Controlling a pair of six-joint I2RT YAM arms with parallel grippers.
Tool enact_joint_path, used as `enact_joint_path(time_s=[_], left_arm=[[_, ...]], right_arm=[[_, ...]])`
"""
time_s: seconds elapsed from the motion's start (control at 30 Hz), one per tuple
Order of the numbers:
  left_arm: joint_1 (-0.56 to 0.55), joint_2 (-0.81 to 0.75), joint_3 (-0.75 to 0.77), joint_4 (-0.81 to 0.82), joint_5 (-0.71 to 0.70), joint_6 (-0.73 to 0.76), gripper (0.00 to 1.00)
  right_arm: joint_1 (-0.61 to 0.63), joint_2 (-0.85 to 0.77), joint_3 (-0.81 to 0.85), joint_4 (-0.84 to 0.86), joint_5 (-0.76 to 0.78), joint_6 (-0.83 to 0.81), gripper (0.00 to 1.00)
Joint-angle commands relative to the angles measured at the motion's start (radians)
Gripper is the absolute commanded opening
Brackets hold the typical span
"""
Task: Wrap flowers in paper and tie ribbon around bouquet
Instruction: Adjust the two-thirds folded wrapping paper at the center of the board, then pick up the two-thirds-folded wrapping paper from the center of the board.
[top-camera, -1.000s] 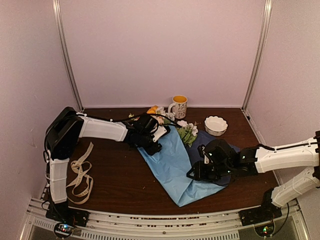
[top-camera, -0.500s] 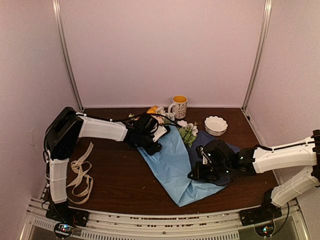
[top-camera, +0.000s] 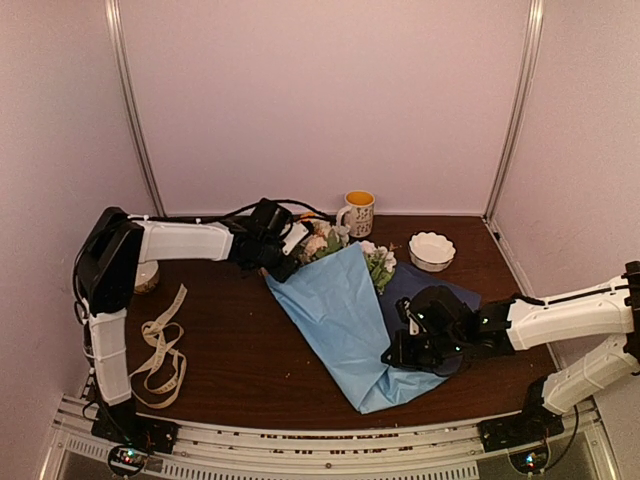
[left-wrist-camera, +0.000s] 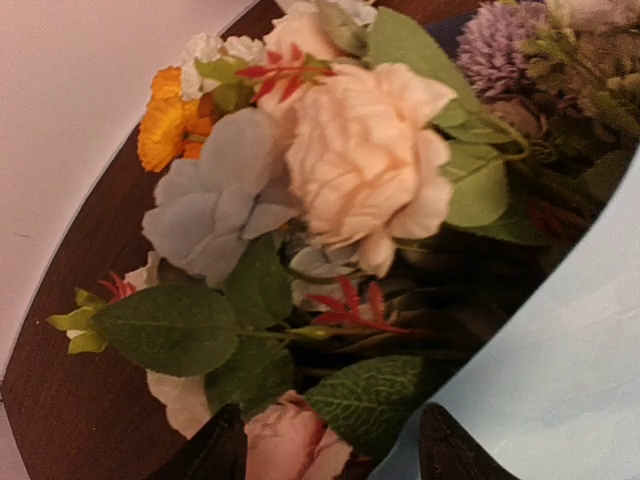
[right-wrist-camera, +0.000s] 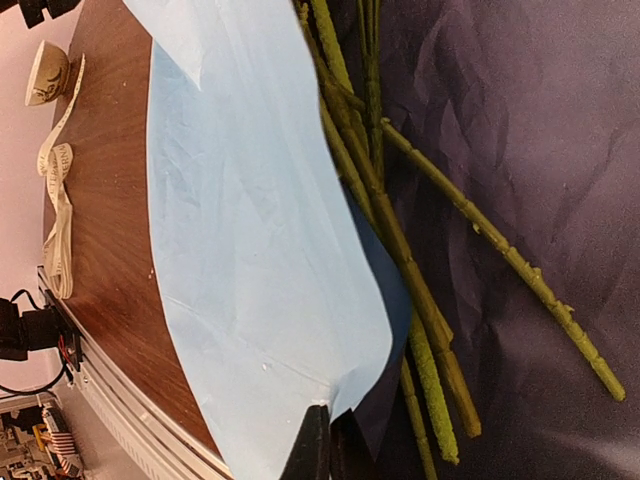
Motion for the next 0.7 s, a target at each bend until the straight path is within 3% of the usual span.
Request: enact_joint_path(time_s=[0.0, 0.27, 0.67], left_arm=[[0.041, -0.067, 0.018, -0.008, -0.034, 0.007, 0.62], [0.057, -0.205, -0.097, 0.039, 0.022, -0.019, 0.63], [0.034, -0.282, -0.296, 0.076, 0.181, -0.201, 0.61]], right_arm=[[-0.006, -0.015, -0.012, -0.015, 0.006, -0.010, 0.00], [-0.008, -0.007, 0.001, -0.017, 0.006, -0.024, 0.00], [-0.014, 0.033, 0.036, -0.023, -0.010, -0.062, 0.00]])
